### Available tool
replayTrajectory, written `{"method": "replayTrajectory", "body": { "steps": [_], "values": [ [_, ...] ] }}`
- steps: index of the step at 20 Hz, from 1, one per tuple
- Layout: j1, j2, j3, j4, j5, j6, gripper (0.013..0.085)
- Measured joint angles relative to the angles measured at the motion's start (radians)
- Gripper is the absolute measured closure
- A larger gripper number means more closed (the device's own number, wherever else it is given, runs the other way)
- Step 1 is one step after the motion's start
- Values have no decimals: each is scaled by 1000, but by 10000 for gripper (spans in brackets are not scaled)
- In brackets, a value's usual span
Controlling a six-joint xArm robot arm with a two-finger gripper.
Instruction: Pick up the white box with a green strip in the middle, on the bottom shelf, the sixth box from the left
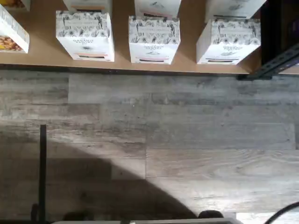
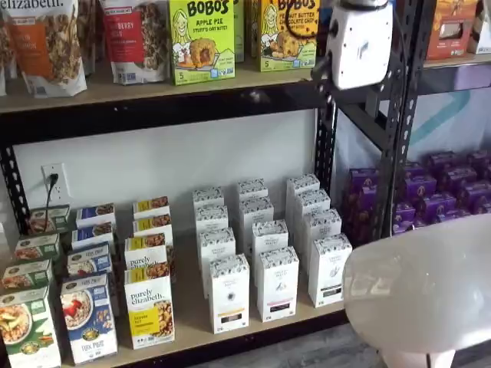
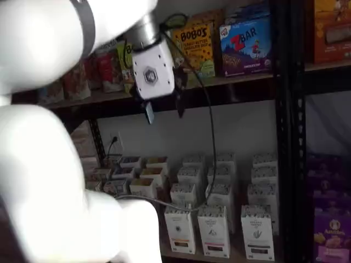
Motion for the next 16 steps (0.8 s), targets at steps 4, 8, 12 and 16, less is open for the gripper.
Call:
{"method": "replayTrajectory", "body": {
  "steps": [4,8,12,16],
  "values": [
    [5,9,74,-7,-72,9,130],
    [-1,16,159,-4,-172,9,130],
    [3,30,253,-35,-301,31,130],
    [0,82,325,-59,-417,47,130]
  ]
}}
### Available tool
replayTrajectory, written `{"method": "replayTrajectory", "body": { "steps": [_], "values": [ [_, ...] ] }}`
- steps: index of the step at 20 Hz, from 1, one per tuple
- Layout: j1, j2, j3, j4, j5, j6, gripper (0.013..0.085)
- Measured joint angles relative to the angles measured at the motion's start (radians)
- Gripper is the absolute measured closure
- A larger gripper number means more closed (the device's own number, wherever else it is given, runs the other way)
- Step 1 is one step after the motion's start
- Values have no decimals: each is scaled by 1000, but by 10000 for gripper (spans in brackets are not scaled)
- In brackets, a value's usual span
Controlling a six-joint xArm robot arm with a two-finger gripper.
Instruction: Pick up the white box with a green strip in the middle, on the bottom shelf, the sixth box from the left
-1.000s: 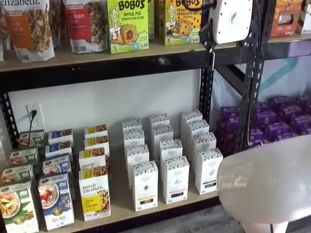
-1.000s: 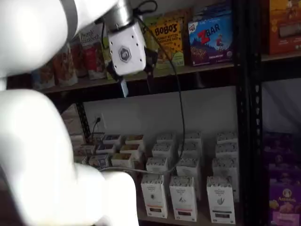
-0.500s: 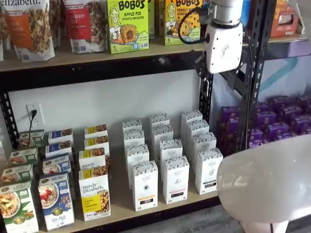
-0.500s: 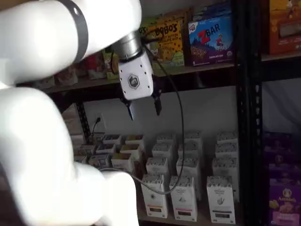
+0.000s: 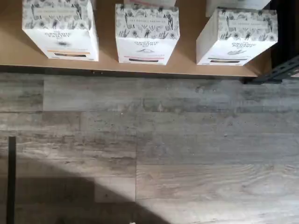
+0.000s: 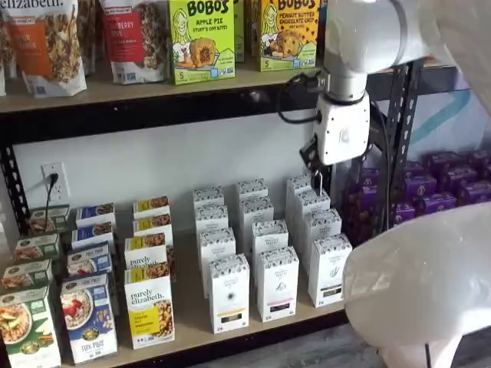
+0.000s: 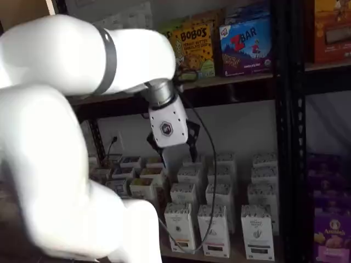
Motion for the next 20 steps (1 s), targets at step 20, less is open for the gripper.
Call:
{"method": "replayTrajectory", "body": {
  "steps": [20],
  "values": [
    [-107,406,148,-110,-596,32,130]
  ]
}}
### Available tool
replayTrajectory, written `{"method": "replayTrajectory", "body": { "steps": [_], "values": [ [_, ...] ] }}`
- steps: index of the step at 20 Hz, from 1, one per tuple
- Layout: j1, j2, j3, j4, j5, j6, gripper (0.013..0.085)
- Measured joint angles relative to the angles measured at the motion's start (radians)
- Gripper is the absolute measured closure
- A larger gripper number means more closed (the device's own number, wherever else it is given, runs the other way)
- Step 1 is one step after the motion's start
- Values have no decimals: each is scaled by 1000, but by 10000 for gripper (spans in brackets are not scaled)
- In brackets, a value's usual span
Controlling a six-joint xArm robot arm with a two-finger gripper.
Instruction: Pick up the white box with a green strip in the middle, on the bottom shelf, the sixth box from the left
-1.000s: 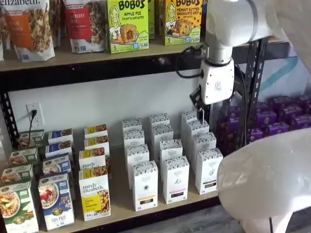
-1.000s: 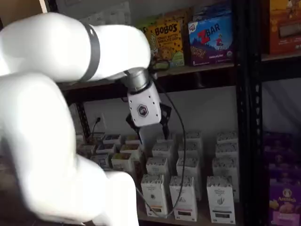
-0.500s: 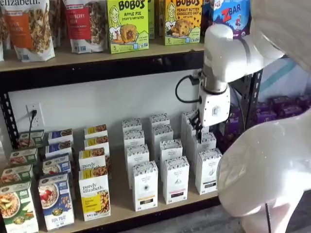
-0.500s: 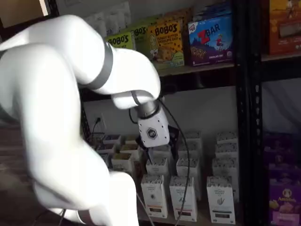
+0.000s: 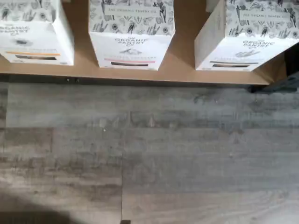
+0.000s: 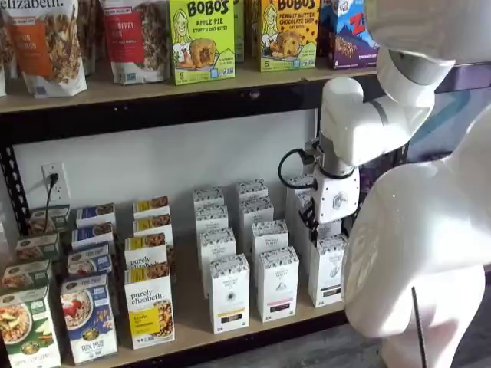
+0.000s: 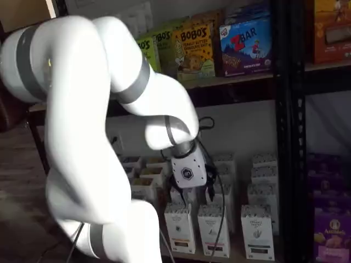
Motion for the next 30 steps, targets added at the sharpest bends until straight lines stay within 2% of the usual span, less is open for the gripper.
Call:
{"method": "replayTrajectory", "body": {
  "steps": [3,7,9,11,12,14,15,16,21,22,24,26,28,30],
  "values": [
    [-18,47,9,14,-88,-22,130],
    [-38,123,-13,-32,-121,2,130],
    [-49,168,-19,-10,-157,-28,130],
    [-60,225,-31,33,-191,-77,130],
    [-70,261,-40,11,-209,-65,130],
    [-91,332,-66,-98,-238,20,130],
    [-95,358,-73,-88,-258,6,130],
    [-93,390,-80,-32,-287,-45,130],
    [-90,518,-131,50,-378,-120,130],
    [-90,543,-144,50,-395,-119,130],
    [-97,584,-167,9,-422,-86,130],
    [-108,628,-200,-55,-444,-31,130],
    [-113,673,-237,-88,-454,-4,130],
    [-112,703,-265,-76,-459,-15,130]
  ]
}}
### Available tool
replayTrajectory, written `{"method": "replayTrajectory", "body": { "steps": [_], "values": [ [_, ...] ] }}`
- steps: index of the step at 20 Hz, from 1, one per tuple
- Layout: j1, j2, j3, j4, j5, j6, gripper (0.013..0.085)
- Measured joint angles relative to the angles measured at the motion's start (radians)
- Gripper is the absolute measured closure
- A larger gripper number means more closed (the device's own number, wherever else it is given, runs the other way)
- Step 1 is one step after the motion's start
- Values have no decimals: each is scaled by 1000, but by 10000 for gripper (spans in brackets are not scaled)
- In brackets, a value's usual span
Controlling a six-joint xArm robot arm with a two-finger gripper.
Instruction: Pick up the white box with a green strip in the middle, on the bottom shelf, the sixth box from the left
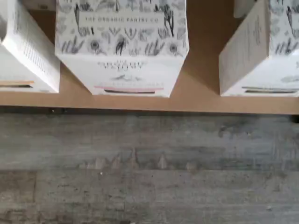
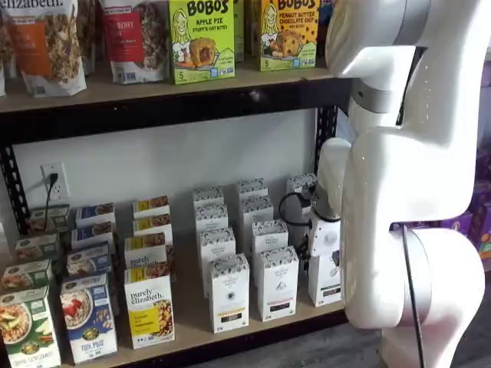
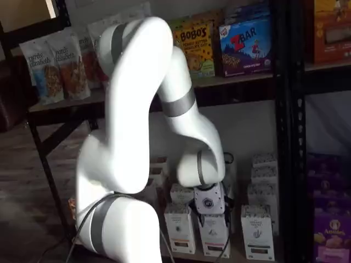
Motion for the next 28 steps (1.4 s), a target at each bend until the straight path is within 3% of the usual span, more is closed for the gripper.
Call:
{"method": "replayTrajectory", "body": {
  "steps": [3,7,10,14,18,24,26,28],
  "values": [
    [-12,39,-53,-61,16,49,130],
    [-16,86,-114,-32,31,14,130],
    [-31,122,-169,-49,50,18,130],
    [-60,170,-246,-122,72,61,130],
    [-69,213,-313,-58,107,-13,130],
    [-89,254,-371,-86,115,-6,130],
    [-95,271,-401,-116,140,15,130],
    [-101,291,-428,-107,144,-1,130]
  ]
}}
